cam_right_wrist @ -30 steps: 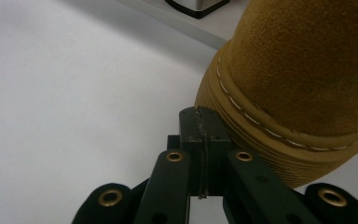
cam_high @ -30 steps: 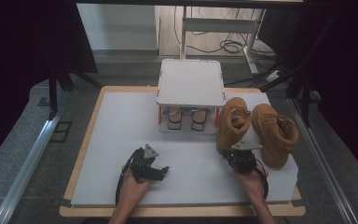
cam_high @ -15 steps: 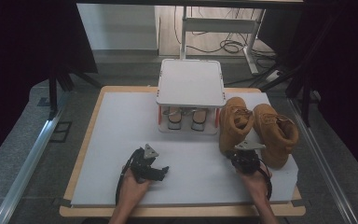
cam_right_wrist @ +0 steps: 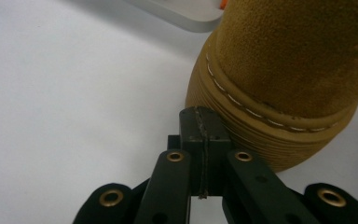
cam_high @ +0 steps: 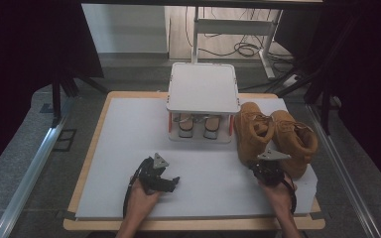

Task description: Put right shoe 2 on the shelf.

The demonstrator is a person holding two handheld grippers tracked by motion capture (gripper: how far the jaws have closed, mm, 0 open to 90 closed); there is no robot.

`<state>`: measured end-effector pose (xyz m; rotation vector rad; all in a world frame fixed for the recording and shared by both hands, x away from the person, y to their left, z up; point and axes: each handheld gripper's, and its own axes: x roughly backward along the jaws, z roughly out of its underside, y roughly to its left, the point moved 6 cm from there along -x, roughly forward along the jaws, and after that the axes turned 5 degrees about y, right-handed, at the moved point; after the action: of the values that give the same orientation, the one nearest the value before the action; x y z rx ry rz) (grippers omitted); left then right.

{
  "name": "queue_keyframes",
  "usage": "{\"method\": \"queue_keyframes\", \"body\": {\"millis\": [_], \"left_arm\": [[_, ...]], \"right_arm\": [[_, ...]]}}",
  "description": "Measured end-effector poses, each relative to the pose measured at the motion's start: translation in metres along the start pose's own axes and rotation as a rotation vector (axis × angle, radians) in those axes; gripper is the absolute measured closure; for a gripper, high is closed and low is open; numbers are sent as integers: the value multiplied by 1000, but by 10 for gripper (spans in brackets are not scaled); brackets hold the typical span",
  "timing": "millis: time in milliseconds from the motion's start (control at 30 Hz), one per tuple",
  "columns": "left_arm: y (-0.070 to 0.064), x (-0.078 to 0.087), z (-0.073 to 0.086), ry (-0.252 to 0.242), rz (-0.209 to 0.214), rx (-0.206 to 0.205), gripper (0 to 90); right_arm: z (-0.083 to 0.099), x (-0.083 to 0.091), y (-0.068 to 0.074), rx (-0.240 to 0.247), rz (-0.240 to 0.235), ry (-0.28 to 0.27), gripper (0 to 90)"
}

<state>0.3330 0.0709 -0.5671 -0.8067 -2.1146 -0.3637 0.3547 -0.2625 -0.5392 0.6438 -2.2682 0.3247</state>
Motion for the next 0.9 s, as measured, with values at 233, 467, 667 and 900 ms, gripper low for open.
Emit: {"method": "queue_keyframes", "body": {"millis": [233, 467, 667, 900], "left_arm": [[0, 0, 0, -4, 0, 5, 115], [0, 0, 0, -4, 0, 5, 115], [0, 0, 0, -4, 0, 5, 115], [0, 0, 0, -4, 0, 4, 115]], "right_arm": [[4, 3, -5, -17, 2, -3, 900], [5, 6, -1, -38, -6, -30, 785], [2, 21, -1, -77, -29, -95, 670], [-5, 37, -4, -118, 15, -166, 599]]}}
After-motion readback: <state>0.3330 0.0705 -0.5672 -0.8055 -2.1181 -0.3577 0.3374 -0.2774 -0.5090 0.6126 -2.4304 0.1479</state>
